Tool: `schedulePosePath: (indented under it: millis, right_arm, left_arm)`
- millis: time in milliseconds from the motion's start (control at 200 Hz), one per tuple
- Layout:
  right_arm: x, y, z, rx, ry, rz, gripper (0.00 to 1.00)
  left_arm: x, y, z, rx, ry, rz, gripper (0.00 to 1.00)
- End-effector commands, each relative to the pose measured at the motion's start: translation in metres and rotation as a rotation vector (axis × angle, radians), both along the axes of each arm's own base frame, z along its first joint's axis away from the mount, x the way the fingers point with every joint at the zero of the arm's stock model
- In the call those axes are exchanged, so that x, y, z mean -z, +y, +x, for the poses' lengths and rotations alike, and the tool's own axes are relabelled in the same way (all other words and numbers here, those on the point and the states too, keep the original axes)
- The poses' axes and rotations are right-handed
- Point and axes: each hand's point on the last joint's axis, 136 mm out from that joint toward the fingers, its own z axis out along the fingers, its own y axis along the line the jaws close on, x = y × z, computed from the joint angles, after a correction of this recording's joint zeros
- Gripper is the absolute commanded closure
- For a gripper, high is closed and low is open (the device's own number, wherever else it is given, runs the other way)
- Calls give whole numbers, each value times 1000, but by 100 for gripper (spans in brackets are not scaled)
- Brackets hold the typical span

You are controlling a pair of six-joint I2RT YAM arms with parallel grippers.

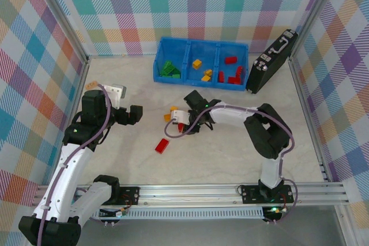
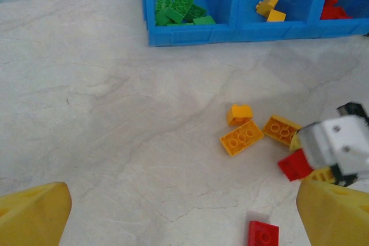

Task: Sort the legos into containers by color
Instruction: Pick up the lego from the center of the table, then place the lego in the container.

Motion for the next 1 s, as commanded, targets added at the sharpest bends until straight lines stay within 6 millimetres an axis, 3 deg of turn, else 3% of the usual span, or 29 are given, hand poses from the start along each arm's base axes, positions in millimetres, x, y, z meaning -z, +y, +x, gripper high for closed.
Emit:
schedulePosePath:
  millis: [0,200,310,440,555,730,995]
  right_arm:
    - [-50,-17,35,161,-80,117,77]
    - [-99,-98,113,463,-147,128,77]
    - [-119,-144,160,618,-200,121,78]
    - [-133,-182,208,768,-254,117,76]
    - [-126,-204,242,863,-264,40,76]
    - [-104,-213,278,907,-280,-39,76]
    - [-62,-237,292,988,-193,-112,75]
  left_arm:
    - [3,3,1,-1,-3,1,0]
    - [3,4,2,-4,-2,2,0]
    - [3,5,2,-9,-2,4,0]
    - [2,5,2,-11,-4,4,0]
    - [1,6,0,-14,-6,5,0]
    - [-1,5,-1,-11,-16,2,0]
    - [-4,6,-2,-13,-25,3,0]
